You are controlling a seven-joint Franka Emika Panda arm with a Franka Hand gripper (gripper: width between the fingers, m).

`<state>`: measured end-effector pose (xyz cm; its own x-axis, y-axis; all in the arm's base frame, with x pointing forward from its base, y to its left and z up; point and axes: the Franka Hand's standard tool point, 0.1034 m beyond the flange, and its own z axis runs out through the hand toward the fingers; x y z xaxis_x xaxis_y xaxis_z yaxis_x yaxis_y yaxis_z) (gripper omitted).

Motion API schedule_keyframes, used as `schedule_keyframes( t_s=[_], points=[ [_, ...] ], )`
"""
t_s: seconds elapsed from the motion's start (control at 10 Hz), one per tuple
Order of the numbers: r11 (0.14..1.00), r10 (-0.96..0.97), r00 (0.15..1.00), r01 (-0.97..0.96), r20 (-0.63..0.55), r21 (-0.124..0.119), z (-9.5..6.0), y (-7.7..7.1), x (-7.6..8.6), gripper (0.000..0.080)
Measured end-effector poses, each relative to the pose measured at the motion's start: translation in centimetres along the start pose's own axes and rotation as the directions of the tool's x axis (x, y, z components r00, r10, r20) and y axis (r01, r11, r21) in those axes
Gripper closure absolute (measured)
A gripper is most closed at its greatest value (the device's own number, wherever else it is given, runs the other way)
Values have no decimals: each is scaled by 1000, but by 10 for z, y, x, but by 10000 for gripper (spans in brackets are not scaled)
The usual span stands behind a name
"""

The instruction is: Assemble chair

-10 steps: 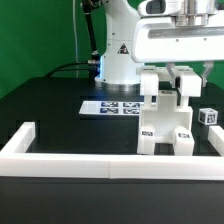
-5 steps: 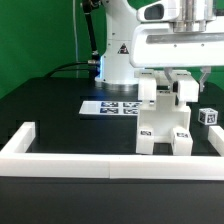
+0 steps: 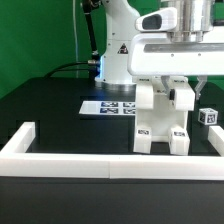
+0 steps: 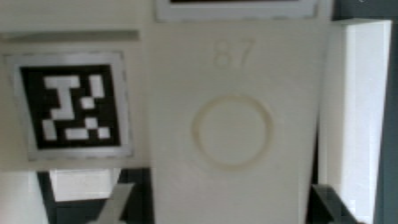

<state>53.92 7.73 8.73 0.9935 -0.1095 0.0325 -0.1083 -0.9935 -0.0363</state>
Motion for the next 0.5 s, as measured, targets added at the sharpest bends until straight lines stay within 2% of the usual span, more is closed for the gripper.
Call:
schedule_keyframes(
  t_s=[0.3, 0.5],
  points=[
    [1000, 0, 1000, 0, 9, -10, 11, 5, -2, 511],
    [1000, -2, 1000, 2, -4, -11, 12, 6, 0, 510]
  ],
)
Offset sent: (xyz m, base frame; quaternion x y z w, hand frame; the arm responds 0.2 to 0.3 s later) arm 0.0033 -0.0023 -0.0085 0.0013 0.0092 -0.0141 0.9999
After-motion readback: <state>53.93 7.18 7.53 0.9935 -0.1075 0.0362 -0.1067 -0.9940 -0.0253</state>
